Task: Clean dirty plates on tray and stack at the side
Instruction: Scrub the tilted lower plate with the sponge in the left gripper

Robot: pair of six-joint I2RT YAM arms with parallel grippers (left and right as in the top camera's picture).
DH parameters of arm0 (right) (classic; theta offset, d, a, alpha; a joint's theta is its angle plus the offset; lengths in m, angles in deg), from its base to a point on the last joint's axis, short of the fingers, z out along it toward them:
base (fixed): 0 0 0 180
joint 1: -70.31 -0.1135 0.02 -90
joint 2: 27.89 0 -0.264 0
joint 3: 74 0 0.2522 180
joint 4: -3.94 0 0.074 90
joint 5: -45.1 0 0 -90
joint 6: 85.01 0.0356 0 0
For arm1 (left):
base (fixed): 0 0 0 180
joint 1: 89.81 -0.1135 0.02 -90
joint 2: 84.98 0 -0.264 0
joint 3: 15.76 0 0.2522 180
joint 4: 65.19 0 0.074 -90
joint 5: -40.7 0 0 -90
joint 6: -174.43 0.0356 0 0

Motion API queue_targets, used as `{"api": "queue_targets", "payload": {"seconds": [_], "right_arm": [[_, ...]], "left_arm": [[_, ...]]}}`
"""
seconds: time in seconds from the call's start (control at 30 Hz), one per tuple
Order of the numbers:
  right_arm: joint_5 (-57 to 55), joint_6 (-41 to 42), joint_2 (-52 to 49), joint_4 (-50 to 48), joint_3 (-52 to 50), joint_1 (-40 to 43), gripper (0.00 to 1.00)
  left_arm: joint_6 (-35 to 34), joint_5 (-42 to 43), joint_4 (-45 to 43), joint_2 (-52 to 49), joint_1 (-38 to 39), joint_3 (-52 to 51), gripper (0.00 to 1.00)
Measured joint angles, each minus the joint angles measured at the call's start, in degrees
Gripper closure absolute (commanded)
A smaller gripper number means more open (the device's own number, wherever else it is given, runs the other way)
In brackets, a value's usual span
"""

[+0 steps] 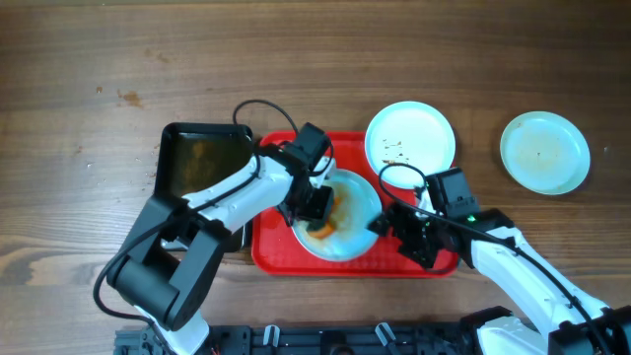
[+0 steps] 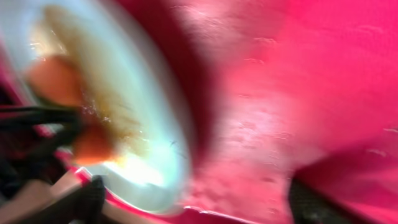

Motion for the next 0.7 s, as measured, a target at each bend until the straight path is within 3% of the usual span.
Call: {"api": "queue_targets", "payload": {"seconds": [0.2,0.23,0.27,0.3,0.33,0.43,0.57,0.63,0.67,0.7], "right_arm": [[0.48,0.11,-0.20,-2.49,0.09,-0.17,0.00],[0.48,0.22,-0.24,-2.67,0.09,-0.17,0.21],[0.48,0.39,-0.24,-2.64,0.09,-0.17,0.70],[0.48,0.52,-0.31,-2.73,0.09,-0.17,0.94],[0.46,0.57,-0.48,-2.82,0.09,-0.17,0.95],[0.22,1.05,-1.88,-2.80,0.09,-0.17,0.80],[-0.17,1.49,-4.81,-4.24,-0.28,-0.35,0.81],[0.15,1.53,-6.71,-5.75,-0.26,-0.70,0.66],[0.85,1.46,-7.15,-6.58,-0.24,-0.72,0.71],[1.46,1.53,-7.43,-7.45,-0.02,-0.98,0.96]], "left_arm": [[0.00,2.95,0.22,-0.17,1.27,-0.35,0.96],[0.00,2.97,0.22,-0.17,1.27,-0.37,0.96],[0.00,2.99,0.20,-0.17,1.27,-0.37,0.96],[0.00,2.99,0.22,-0.17,1.27,-0.37,0.96],[0.00,2.99,0.20,-0.17,1.27,-0.37,0.96],[0.00,3.02,0.22,-0.17,1.27,-0.37,0.96],[0.00,3.41,0.68,-0.22,1.27,-0.37,0.96],[0.00,3.48,0.81,-0.24,1.27,-0.37,0.96],[0.00,3.39,1.14,-0.24,1.27,-0.37,0.96],[0.00,3.39,1.51,-0.24,1.18,-0.37,0.96]]}}
